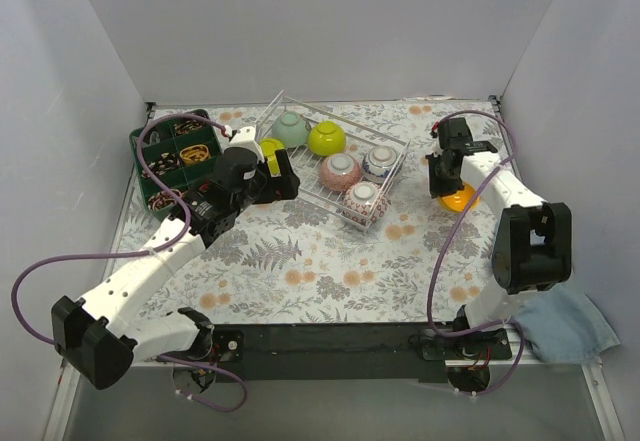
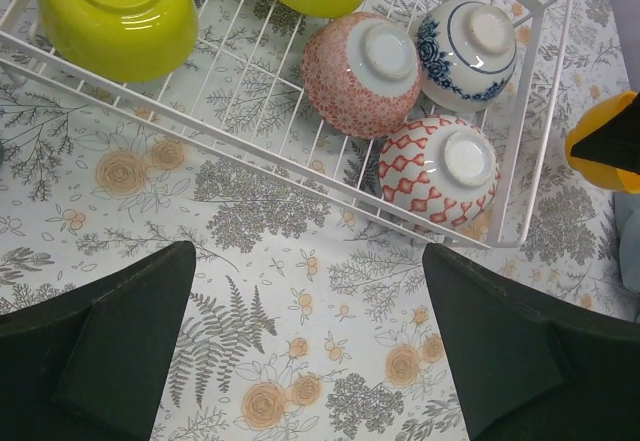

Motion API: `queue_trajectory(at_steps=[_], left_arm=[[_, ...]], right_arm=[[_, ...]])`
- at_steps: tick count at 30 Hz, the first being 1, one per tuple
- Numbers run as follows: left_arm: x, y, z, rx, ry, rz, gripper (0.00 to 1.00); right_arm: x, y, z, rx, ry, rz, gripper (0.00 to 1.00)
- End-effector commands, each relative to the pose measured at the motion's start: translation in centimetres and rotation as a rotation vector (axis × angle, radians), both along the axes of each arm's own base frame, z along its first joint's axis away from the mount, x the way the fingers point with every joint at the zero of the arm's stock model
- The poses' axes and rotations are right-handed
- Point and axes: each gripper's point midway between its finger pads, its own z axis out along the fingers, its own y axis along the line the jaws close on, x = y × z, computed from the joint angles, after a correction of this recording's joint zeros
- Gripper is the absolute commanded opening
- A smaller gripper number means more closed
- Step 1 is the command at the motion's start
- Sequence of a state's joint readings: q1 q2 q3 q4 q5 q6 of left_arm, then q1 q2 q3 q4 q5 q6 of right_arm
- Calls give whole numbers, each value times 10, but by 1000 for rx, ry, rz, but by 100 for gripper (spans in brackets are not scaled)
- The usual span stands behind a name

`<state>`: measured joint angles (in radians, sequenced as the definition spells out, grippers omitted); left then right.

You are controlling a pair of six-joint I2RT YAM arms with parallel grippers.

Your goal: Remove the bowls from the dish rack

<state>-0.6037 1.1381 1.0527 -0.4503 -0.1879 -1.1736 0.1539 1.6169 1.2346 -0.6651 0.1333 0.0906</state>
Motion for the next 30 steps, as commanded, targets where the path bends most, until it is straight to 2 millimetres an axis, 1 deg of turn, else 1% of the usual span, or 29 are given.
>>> queue_trajectory(at_steps=[1,5,6,8,9,12,15,17,18,19,20,21,22,23,24,25,27,28,29,30], left_arm=[[-10,12,4,21,-28,2,98],[-14,14,0,30,-22,-2,98],[-14,14,-2,33,-19,-5,98],[-14,14,-4,35,-14,-6,98],[-14,15,-6,39,-9,-5,98],[-12,14,-6,42,-8,-2,98],[-8,10,-8,46,-1,-5,98],[-4,7,-4,44,-5,-9,98],[-3,6,-2,44,-6,-11,98],[0,4,-5,49,1,-11,98],[2,1,-1,42,-5,-15,98],[5,0,0,42,-7,-16,98],[8,-3,-2,46,1,-19,98],[12,-6,3,40,-5,-19,98],[15,-9,3,37,-4,-18,98],[19,-11,6,27,-7,-11,98],[30,-18,10,14,-8,-4,98],[34,-21,9,2,-1,7,98],[41,-26,3,4,13,15,98],[48,-29,11,-10,4,24,98]], right_arm=[[33,-5,2,2,-72,-57,2],[32,-7,-16,-5,-27,-68,11],[33,-7,-18,-9,-24,-71,19],[30,-8,-24,-14,-10,-76,30],[30,-8,-24,-13,-8,-74,39],[27,-6,-25,0,-3,-65,54],[25,1,-16,33,-15,-53,66],[23,4,-2,62,-46,-48,71],[22,6,3,71,-55,-44,75],[19,7,15,86,-81,-43,78],[17,7,20,91,-91,-42,81],[14,7,33,99,-127,-39,84],[11,10,39,115,-139,-32,86],[8,11,45,124,-155,-24,87],[4,13,50,135,-169,-21,90],[-3,15,60,162,-196,-14,90],[-11,17,68,185,-227,-18,93],[-17,25,83,236,-266,10,95],[-25,28,80,258,-262,5,95],[-30,29,93,279,-311,12,97]])
